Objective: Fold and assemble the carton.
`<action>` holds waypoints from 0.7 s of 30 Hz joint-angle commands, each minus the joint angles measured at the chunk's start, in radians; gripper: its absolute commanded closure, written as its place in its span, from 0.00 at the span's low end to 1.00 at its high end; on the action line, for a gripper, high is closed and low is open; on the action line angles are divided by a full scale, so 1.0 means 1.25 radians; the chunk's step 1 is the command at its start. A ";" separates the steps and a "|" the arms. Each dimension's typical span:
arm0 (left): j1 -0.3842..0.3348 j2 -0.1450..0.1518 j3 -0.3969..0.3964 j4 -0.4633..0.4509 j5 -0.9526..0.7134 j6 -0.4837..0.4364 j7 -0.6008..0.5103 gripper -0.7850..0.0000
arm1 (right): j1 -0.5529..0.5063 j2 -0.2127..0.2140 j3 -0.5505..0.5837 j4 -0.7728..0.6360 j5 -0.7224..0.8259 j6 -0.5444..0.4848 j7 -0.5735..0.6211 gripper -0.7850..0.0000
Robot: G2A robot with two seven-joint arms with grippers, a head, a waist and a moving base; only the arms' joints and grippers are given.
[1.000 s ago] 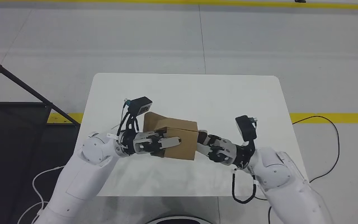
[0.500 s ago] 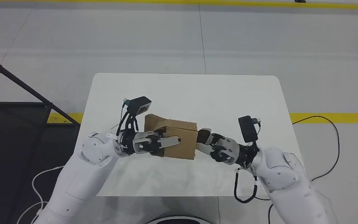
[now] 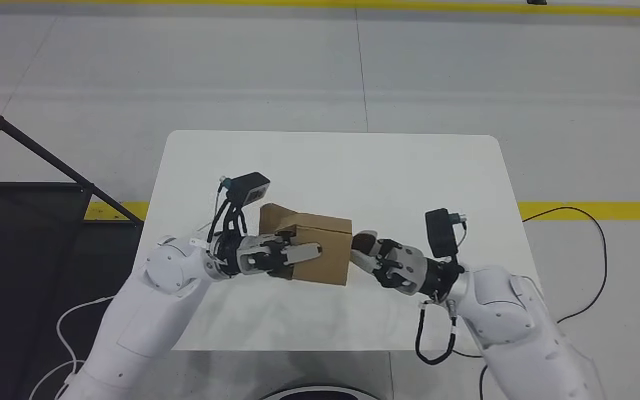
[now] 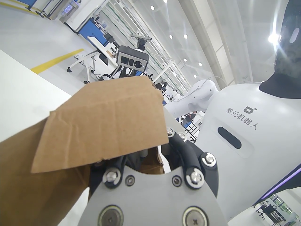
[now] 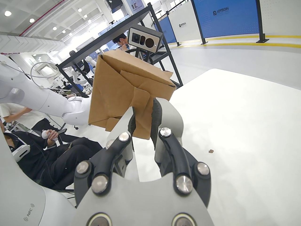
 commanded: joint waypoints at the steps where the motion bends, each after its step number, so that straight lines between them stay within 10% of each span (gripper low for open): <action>1: 0.000 0.000 0.002 0.000 0.001 0.000 0.000 1.00 | 0.006 -0.001 -0.004 -0.001 -0.001 0.002 0.002 0.73; 21: -0.005 0.003 0.010 0.010 -0.003 0.000 0.000 1.00 | 0.037 -0.005 -0.027 0.002 0.000 -0.037 0.000 0.75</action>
